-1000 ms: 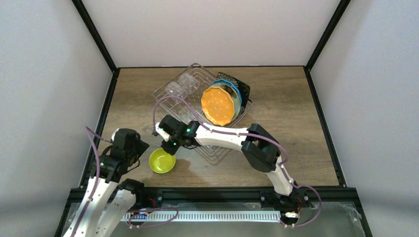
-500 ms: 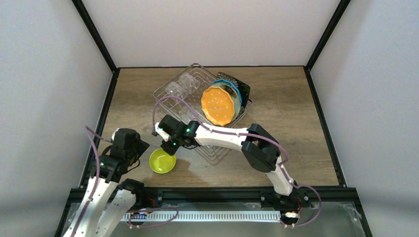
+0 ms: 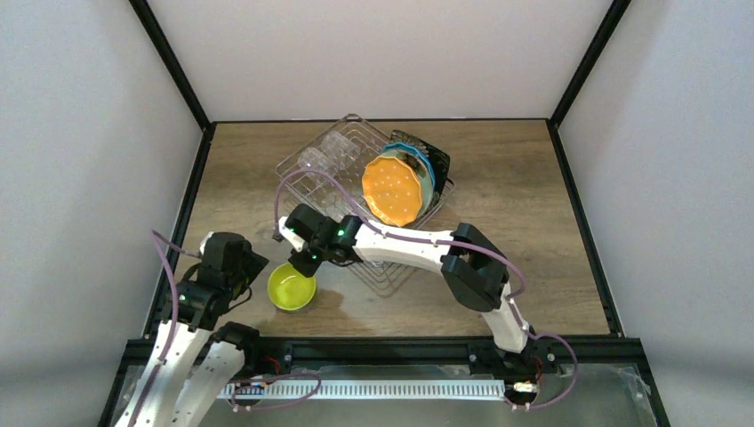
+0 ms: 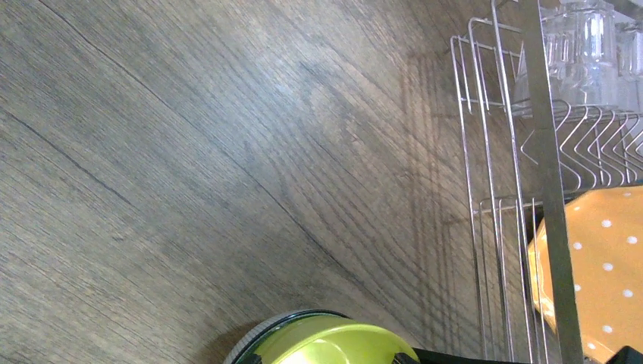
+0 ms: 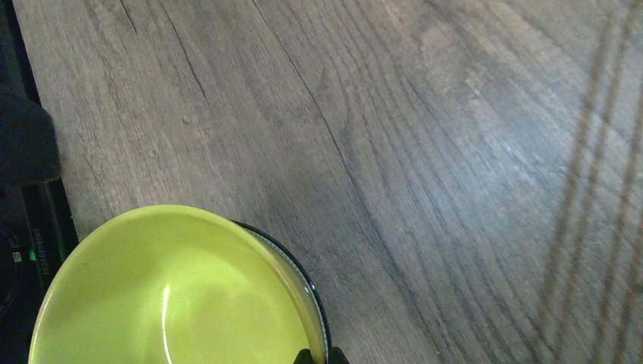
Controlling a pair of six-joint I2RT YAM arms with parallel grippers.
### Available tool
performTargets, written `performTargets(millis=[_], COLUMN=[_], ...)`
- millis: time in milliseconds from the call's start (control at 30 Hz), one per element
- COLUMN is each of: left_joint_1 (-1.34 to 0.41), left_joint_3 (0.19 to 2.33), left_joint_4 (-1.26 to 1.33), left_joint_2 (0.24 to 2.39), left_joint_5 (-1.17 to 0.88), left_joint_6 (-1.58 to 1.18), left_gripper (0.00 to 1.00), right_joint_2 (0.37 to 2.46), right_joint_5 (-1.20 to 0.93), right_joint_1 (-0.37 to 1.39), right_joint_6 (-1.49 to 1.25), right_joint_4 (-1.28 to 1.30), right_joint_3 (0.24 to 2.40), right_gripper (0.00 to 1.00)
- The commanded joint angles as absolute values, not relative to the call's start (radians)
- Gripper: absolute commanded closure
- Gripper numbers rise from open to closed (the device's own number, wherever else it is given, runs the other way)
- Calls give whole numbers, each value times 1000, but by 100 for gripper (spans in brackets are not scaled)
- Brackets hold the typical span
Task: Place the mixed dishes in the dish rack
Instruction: Grab the bowl from the bowl.
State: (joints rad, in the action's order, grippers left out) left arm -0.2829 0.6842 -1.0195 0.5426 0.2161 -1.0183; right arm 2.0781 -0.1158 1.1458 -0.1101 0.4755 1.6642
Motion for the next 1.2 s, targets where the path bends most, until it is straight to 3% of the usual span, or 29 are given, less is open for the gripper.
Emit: performTargets(millis=[0, 1167], left_joint_1=[-279, -279], left_joint_3=[693, 903], left_joint_4=[-1033, -873], left_joint_2=[529, 711], left_joint_5=[216, 70], left_joint_6=[-1032, -1010], left_gripper=[0, 0], right_joint_2=[2015, 1715], right_joint_5=[-91, 220], right_joint_1=[1145, 1146], right_joint_6=[-97, 78], right_joint_4=[459, 461], right_joint_3=[1675, 1616], right_gripper=[99, 99])
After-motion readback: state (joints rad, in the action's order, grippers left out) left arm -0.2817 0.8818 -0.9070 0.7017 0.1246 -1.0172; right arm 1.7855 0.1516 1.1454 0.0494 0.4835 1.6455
